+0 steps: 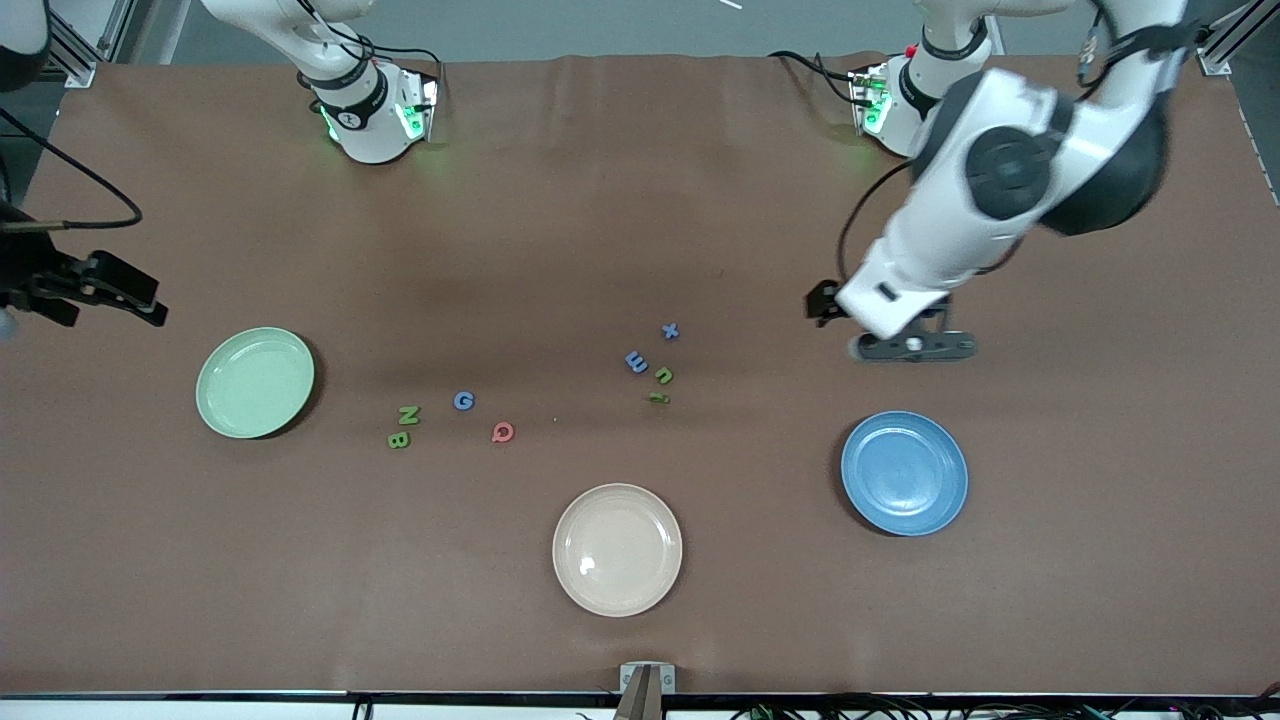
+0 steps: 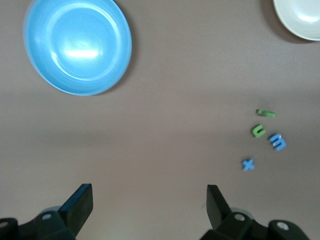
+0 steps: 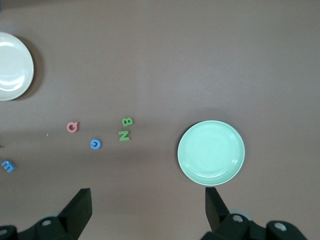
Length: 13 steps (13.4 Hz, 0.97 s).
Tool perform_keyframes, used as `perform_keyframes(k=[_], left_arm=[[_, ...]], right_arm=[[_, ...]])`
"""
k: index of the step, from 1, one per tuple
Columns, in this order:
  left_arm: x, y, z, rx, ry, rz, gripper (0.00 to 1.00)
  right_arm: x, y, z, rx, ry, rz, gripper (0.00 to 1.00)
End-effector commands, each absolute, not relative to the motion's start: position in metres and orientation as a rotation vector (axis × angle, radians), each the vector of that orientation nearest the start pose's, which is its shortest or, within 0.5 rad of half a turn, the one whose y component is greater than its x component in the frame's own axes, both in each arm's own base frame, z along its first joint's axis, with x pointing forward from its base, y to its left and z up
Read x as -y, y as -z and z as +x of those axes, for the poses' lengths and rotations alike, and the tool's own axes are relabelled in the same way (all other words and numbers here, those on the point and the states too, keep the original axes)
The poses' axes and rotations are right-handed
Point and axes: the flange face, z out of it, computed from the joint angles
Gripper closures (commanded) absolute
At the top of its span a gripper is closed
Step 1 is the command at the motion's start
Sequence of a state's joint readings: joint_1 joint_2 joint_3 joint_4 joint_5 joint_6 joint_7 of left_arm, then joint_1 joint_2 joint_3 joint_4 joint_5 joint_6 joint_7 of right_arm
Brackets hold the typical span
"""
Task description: Sort upper and lower case letters into plates
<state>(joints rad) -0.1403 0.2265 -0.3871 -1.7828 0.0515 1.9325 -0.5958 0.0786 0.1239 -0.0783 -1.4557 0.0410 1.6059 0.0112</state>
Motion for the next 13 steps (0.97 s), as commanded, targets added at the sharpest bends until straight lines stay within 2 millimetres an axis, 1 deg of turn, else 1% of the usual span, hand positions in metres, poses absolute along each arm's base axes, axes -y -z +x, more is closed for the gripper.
perform_keyframes(k=[1,2,3,4,5,6,7,8,9,12,13], left_arm=[[0.368,-0.362,0.515,0.282,-0.044,-3.045,0.00],[0.388,-0.333,0.512,0.368,-0.043,-3.058,0.00],[0.407,-0.312,0.505,0.406,-0.033,-3.087,0.00],[0.420,-0.296,0.500,0.431,-0.033,-3.109,0.00],[0.434,-0.282,0.493,0.433,-0.037,-3.128,0.01],[0.446,-0.267,0.487,0.446,-0.037,-3.154,0.03],[0.459,-0.253,0.479,0.484,-0.037,-3.175,0.07],[0.469,-0.241,0.472,0.515,-0.044,-3.184,0.11],[0.477,-0.231,0.466,0.529,-0.052,-3.185,0.15],[0.478,-0.209,0.459,0.526,-0.098,-3.163,0.26],[0.477,-0.202,0.459,0.531,-0.110,-3.157,0.26]], right_arm=[[-0.043,-0.556,0.624,0.045,-0.036,-3.111,0.00],[-0.053,-0.523,0.635,0.066,-0.065,-3.115,0.00],[-0.060,-0.493,0.643,0.074,-0.060,-3.116,0.00],[-0.064,-0.458,0.647,0.079,-0.046,-3.117,0.00],[-0.073,-0.425,0.649,0.097,-0.008,-3.118,0.00],[-0.077,-0.386,0.648,0.104,0.003,-3.122,0.00],[-0.081,-0.352,0.648,0.109,-0.020,-3.126,0.00],[-0.088,-0.326,0.649,0.124,-0.061,-3.129,0.00],[-0.090,-0.303,0.651,0.123,-0.082,-3.131,0.00],[-0.095,-0.253,0.654,0.084,-0.072,-3.105,0.00],[-0.103,-0.241,0.653,0.102,-0.071,-3.108,0.00]])
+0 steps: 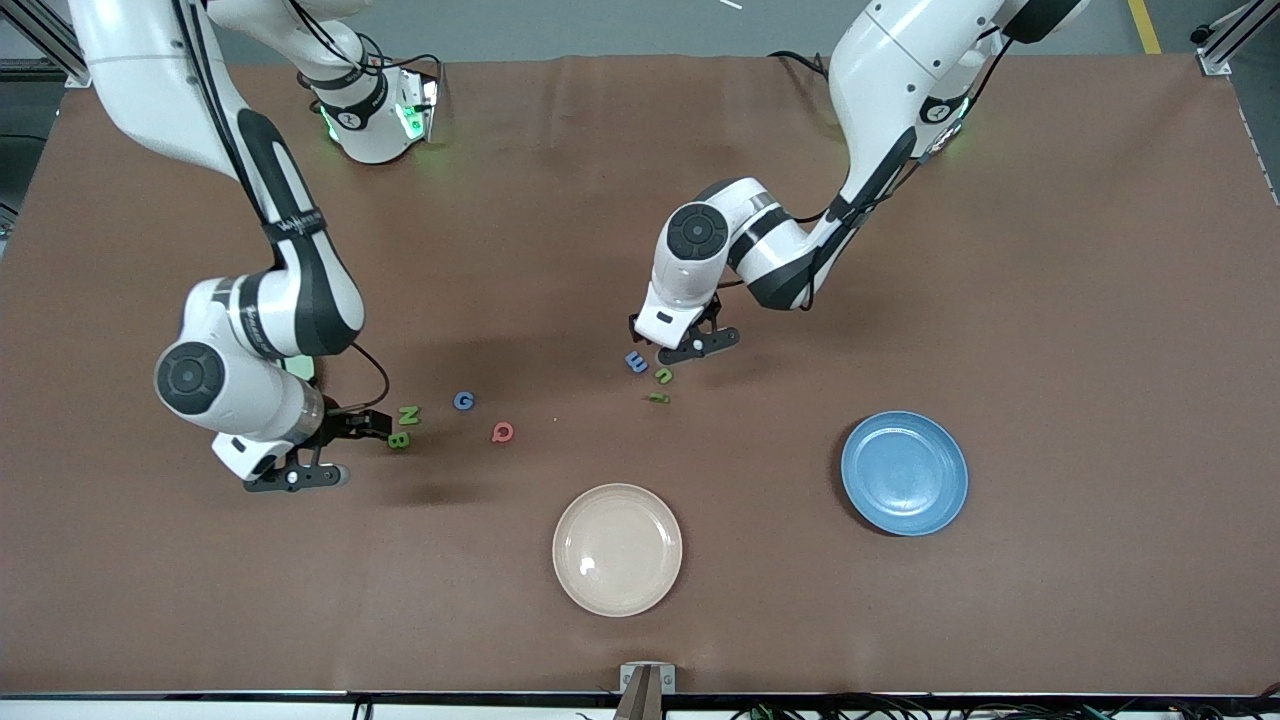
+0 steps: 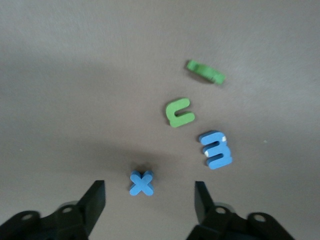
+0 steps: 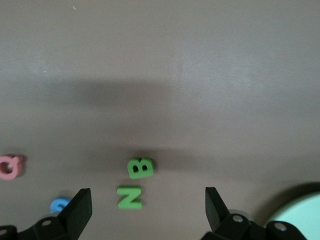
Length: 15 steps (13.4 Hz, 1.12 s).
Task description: Sort upper and lower case letters into plates
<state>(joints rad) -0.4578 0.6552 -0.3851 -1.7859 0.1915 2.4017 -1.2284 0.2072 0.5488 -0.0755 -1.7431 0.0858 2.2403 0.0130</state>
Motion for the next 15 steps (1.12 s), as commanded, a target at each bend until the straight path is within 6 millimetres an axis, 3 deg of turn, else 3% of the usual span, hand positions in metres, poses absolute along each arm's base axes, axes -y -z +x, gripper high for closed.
perform_keyframes(k=[1,6,10,13,15], left_arm=[[0.478,-0.195,0.456,0.526,-0.123,-3.152,0.30],[0.478,-0.184,0.451,0.517,-0.147,-3.139,0.40],[0.478,-0.175,0.450,0.526,-0.166,-3.129,0.56],[0.478,-0.167,0.448,0.552,-0.184,-3.117,0.61],[0.478,-0.171,0.451,0.561,-0.179,-3.122,0.85]], right_arm=[[-0.107,-0.233,0.652,0.113,-0.081,-3.109,0.00],[-0.102,-0.185,0.631,0.107,-0.091,-3.121,0.03],[-0.104,-0.183,0.630,0.116,-0.088,-3.123,0.17],[-0.107,-0.183,0.630,0.123,-0.081,-3.123,0.29],[-0.110,-0.178,0.630,0.133,-0.083,-3.124,0.33]])
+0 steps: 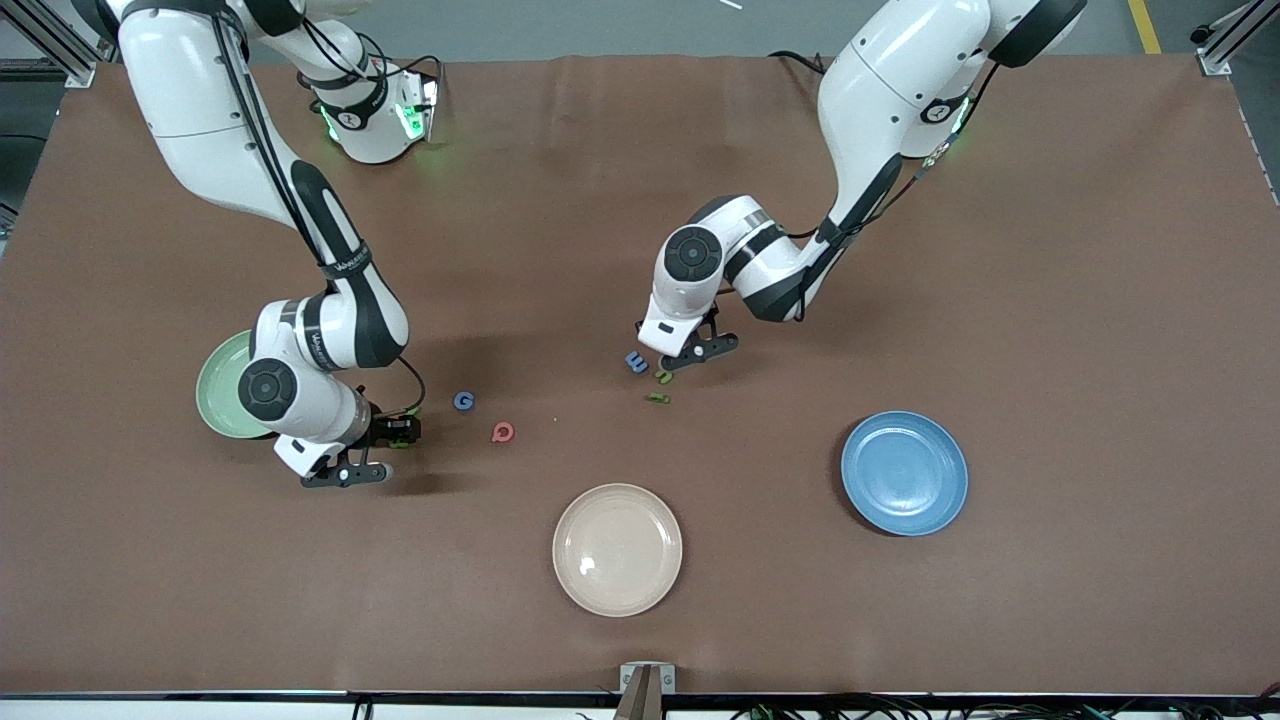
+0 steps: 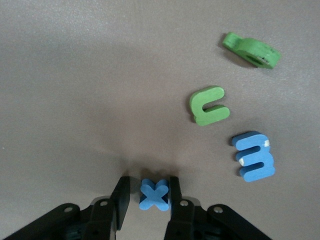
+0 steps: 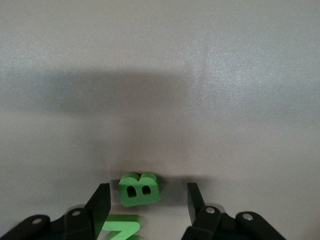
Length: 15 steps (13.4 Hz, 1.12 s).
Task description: Sort upper and lower case letters into plates
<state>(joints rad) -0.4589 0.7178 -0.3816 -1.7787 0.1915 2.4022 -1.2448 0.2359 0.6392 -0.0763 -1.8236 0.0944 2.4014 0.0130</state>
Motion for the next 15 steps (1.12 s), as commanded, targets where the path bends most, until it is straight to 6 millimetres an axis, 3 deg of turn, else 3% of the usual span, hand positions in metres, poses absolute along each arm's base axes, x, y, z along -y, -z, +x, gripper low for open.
perform_keyframes(k=[1,3,4,6,8,9,11,12,13,14,15], left_arm=[[0.477,-0.177,0.455,0.574,-0.171,-3.116,0.93],[0.453,-0.197,0.480,0.630,-0.153,-3.066,0.99],[0.424,-0.217,0.502,0.690,-0.136,-3.017,0.99],[0.343,-0.253,0.560,0.802,-0.105,-2.967,0.99],[0.266,-0.268,0.606,0.780,-0.067,-2.990,1.00],[0.232,-0.271,0.626,0.764,-0.050,-3.000,1.00],[0.167,-0.259,0.653,0.751,-0.061,-3.012,0.99],[0.146,-0.250,0.662,0.721,-0.074,-3.024,0.99],[0.128,-0.239,0.666,0.705,-0.098,-3.030,0.98],[0.114,-0.232,0.667,0.707,-0.115,-3.029,0.91],[0.102,-0.225,0.667,0.717,-0.134,-3.023,0.78]], right_arm=[[-0.111,-0.178,0.630,0.133,-0.076,-3.124,0.35],[-0.111,-0.177,0.630,0.135,-0.076,-3.124,0.45],[-0.111,-0.177,0.630,0.135,-0.074,-3.124,0.50],[-0.111,-0.176,0.630,0.135,-0.069,-3.125,0.59],[-0.110,-0.175,0.631,0.132,-0.062,-3.125,0.68],[-0.110,-0.175,0.631,0.135,-0.062,-3.125,0.74],[-0.103,-0.182,0.634,0.140,-0.064,-3.124,0.82],[-0.101,-0.195,0.636,0.151,-0.056,-3.123,0.84],[-0.090,-0.225,0.636,0.157,-0.073,-3.119,0.84],[-0.072,-0.243,0.633,0.171,-0.143,-3.107,0.84],[-0.048,-0.265,0.631,0.179,-0.161,-3.097,0.84]])
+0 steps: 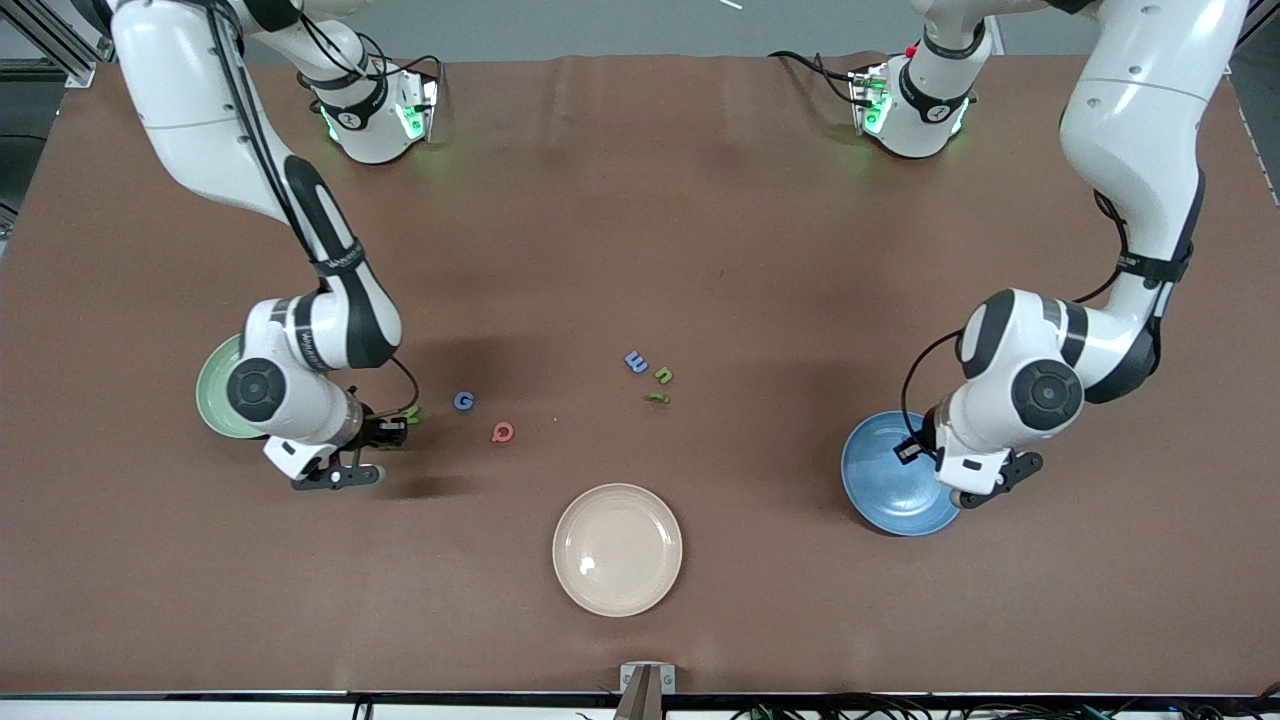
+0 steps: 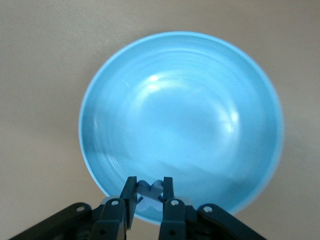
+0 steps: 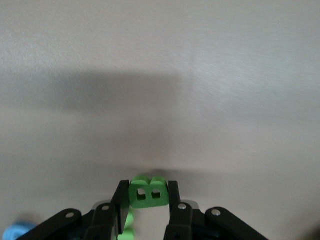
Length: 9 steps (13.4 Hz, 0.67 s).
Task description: Sort upper and lower case letters into plates
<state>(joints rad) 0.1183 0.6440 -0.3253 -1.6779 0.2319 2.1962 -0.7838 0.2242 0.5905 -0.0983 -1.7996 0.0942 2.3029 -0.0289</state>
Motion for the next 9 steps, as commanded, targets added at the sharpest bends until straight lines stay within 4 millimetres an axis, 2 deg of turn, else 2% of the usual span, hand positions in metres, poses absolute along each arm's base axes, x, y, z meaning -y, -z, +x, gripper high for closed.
perform_keyframes(k=[1,2,3,4,5,6,8,9], left_arm=[[0.094,-0.220,0.667,0.728,-0.147,-3.018,0.53],[0.089,-0.219,0.667,0.734,-0.149,-3.012,0.44],[0.089,-0.220,0.667,0.736,-0.149,-3.011,0.38],[0.090,-0.220,0.666,0.733,-0.152,-3.009,0.23],[0.090,-0.221,0.666,0.734,-0.150,-3.011,0.00],[0.093,-0.223,0.667,0.735,-0.145,-3.010,0.00],[0.122,-0.232,0.664,0.733,-0.137,-3.027,0.00],[0.157,-0.240,0.658,0.754,-0.126,-3.032,0.00]], right_arm=[[-0.026,-0.282,0.626,0.205,-0.189,-3.084,0.84],[0.008,-0.288,0.618,0.224,-0.218,-3.069,0.84],[0.043,-0.284,0.607,0.256,-0.227,-3.053,0.84],[0.067,-0.282,0.596,0.286,-0.202,-3.049,0.84],[0.093,-0.273,0.581,0.298,-0.175,-3.051,0.84],[0.115,-0.259,0.566,0.318,-0.134,-3.057,0.84],[0.148,-0.229,0.538,0.339,-0.082,-3.072,0.84],[0.154,-0.220,0.531,0.335,-0.070,-3.079,0.84]])
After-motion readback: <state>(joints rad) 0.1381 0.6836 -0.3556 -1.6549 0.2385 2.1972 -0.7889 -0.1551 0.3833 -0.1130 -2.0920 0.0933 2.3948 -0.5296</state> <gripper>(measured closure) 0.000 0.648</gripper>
